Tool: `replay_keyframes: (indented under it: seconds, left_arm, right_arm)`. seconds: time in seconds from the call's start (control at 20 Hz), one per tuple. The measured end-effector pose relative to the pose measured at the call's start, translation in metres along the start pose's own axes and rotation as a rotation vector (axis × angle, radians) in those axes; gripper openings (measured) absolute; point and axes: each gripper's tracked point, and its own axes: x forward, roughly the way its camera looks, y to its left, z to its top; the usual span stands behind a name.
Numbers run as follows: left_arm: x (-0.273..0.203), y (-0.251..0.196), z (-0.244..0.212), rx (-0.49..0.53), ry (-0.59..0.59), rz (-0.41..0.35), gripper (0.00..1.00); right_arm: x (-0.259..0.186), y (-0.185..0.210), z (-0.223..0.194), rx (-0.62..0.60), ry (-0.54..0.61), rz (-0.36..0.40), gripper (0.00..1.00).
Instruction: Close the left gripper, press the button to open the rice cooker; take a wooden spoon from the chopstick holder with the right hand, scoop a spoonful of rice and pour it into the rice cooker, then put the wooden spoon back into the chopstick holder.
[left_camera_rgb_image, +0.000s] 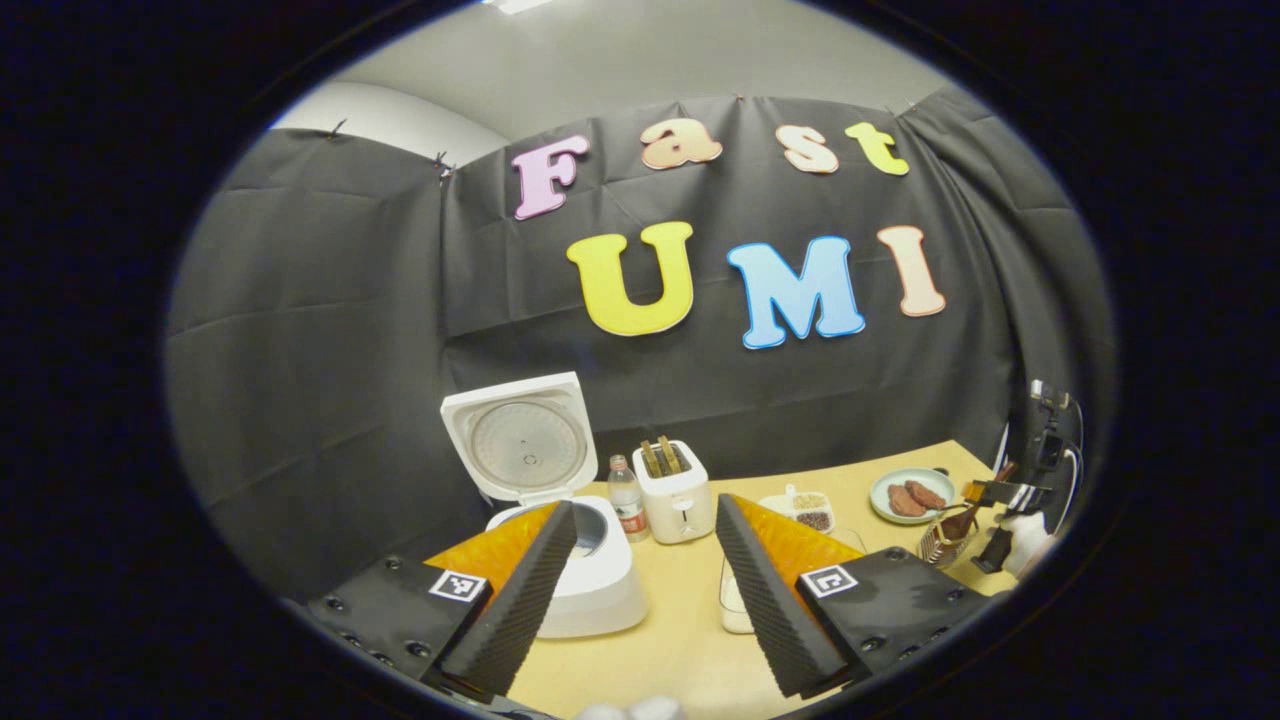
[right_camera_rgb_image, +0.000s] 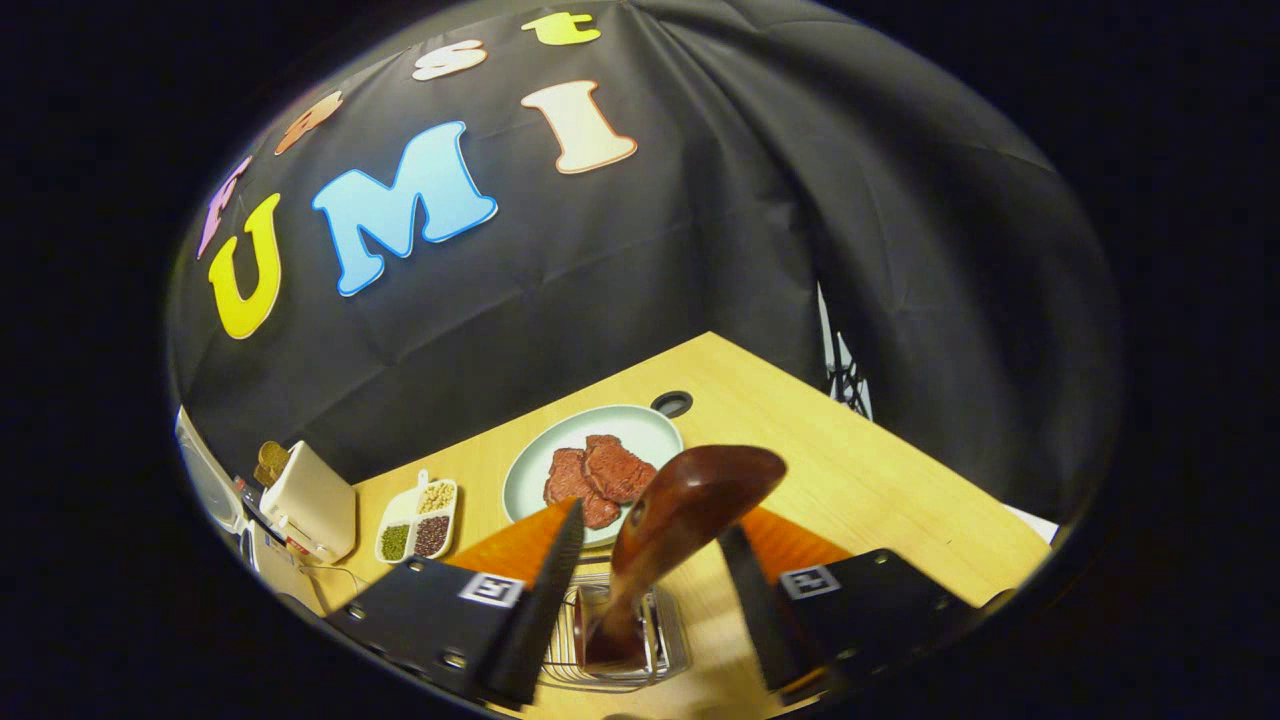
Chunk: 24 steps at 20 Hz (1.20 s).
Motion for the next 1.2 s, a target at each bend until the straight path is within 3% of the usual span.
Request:
replay_keyframes:
  seconds: [0.1,0.35,0.65,0.95,1.2]
  left_arm:
    - [0.000,0.004,0.001,-0.015,-0.004,0.000,0.98]
    - [0.009,0.031,0.011,-0.017,-0.027,0.021,1.00]
    - [0.044,0.084,0.049,-0.082,-0.093,0.063,1.00]
    - [0.102,0.148,0.101,-0.143,-0.140,0.108,1.00]
    - [0.151,0.197,0.147,-0.193,-0.175,0.154,0.97]
  right_arm:
    - [-0.013,-0.013,0.012,-0.045,-0.026,-0.044,1.00]
    - [-0.090,0.003,0.082,-0.170,-0.186,-0.013,1.00]
    - [-0.205,0.082,0.142,-0.248,-0.345,0.163,1.00]
    - [-0.297,0.157,0.138,-0.353,-0.387,0.319,0.99]
    - [-0.324,0.186,0.128,-0.404,-0.388,0.345,0.96]
